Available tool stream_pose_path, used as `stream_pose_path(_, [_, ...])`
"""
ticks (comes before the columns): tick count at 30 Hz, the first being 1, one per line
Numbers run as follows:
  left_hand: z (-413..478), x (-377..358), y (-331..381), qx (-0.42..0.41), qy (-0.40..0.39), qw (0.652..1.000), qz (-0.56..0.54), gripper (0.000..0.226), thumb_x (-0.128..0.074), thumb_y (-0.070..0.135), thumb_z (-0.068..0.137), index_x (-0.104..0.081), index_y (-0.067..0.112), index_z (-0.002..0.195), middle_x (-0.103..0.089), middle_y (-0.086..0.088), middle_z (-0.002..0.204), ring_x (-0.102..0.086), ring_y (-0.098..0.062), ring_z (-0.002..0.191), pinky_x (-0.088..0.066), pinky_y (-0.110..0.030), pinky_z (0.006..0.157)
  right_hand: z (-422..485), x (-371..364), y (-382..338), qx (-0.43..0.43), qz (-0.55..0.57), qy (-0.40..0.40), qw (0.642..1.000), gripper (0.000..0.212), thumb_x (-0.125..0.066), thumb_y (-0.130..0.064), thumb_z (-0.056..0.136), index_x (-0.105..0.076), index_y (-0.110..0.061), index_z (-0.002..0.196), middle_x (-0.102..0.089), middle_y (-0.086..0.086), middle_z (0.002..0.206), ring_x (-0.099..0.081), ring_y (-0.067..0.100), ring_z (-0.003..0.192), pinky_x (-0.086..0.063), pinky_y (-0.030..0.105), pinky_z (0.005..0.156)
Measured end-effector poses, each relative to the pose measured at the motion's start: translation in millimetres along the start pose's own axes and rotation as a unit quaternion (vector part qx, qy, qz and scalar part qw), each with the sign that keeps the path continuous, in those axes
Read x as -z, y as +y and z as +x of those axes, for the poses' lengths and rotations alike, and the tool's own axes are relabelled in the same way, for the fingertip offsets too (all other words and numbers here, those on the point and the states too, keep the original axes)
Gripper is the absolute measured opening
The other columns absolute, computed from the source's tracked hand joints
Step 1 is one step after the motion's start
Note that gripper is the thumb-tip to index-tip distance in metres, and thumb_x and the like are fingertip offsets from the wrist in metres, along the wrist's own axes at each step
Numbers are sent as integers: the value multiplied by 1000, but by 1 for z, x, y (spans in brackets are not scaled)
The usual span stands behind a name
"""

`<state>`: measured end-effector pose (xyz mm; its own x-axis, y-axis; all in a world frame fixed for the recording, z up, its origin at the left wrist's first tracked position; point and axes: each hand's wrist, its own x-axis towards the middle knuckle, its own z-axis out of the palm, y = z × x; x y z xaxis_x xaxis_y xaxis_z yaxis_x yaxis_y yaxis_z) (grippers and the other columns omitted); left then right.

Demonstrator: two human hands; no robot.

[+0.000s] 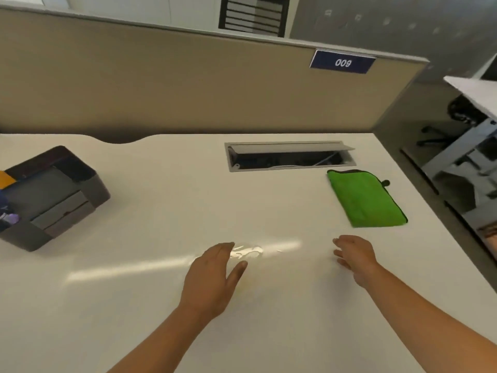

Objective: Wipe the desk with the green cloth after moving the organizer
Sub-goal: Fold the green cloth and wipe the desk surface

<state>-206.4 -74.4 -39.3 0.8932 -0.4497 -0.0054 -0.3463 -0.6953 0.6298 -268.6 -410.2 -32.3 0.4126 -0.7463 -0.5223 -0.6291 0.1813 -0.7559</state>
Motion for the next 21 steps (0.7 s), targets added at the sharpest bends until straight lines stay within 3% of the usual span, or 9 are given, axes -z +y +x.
stream_pose_path(2, [11, -21, 28, -1, -38, 999, -37, 62, -29, 67, 89, -45, 32, 138, -53, 13, 140, -49, -9, 128, -37, -25, 102, 28, 21, -9, -41, 73, 27, 996, 32, -69, -8, 91, -63, -1, 122, -65, 12, 107, -66, 32, 105, -55, 33, 73])
stream_pose_path(6, [25, -63, 78, 18, -70, 995, -65, 58, -32, 68, 89, -45, 36, 136, -52, 21, 136, -49, -6, 125, -39, -25, 101, 83, 56, -23, -109, 189, 51, 975, 33, -65, -11, 92, -60, -1, 122, -56, 12, 87, -53, 23, 67, -47, 30, 61])
stream_pose_path(7, [27, -72, 91, 23, -77, 994, -73, 58, -31, 69, 88, -45, 38, 135, -52, 24, 134, -51, -5, 122, -40, -25, 99, 97, 63, -27, -120, 221, 50, 967, 32, -63, -13, 93, -59, -4, 122, -56, 13, 88, -52, 24, 68, -48, 30, 63])
stream_pose_path(9, [29, -90, 110, 32, -88, 991, -93, 62, -28, 74, 84, -46, 41, 133, -53, 29, 128, -53, -2, 116, -43, -25, 96, 124, 71, -37, -129, 290, 36, 948, 26, -59, -25, 96, -56, -12, 118, -59, 18, 109, -63, 28, 92, -54, 33, 82])
stream_pose_path(11, [28, -102, 123, 46, -93, 987, -120, 64, -27, 79, 80, -47, 44, 131, -55, 31, 122, -53, 3, 113, -46, -26, 95, 145, 71, -48, -137, 343, 9, 929, 40, -59, -41, 96, -52, -15, 126, -59, 15, 118, -63, 27, 110, -54, 36, 95])
stream_pose_path(13, [26, -114, 135, 71, -92, 983, -141, 62, -29, 80, 78, -49, 47, 127, -57, 33, 116, -54, 7, 108, -47, -26, 94, 163, 70, -56, -153, 381, -17, 912, 50, -61, -46, 95, -51, -16, 134, -63, 11, 115, -64, 24, 96, -54, 39, 87])
stream_pose_path(16, [22, -125, 150, 110, -82, 976, -169, 53, -35, 75, 78, -53, 49, 120, -62, 32, 107, -56, 10, 104, -48, -25, 92, 177, 66, -66, -145, 416, -26, 897, 39, -58, -28, 99, -53, -18, 136, -68, 5, 112, -63, 18, 82, -56, 34, 75])
stream_pose_path(19, [17, -125, 158, 136, -63, 969, -197, 36, -42, 70, 77, -54, 54, 107, -67, 30, 97, -58, 11, 102, -48, -19, 83, 183, 63, -81, -114, 435, -17, 893, 24, -51, -6, 97, -59, -24, 112, -58, -3, 86, -49, 8, 64, -43, 17, 41])
stream_pose_path(21, [15, -122, 158, 147, -47, 964, -218, 35, -45, 70, 75, -56, 53, 103, -66, 33, 97, -58, 9, 101, -46, -15, 75, 178, 63, -93, -88, 438, -29, 894, 21, -48, -3, 97, -56, -23, 98, -54, -5, 82, -41, 6, 59, -32, 14, 34])
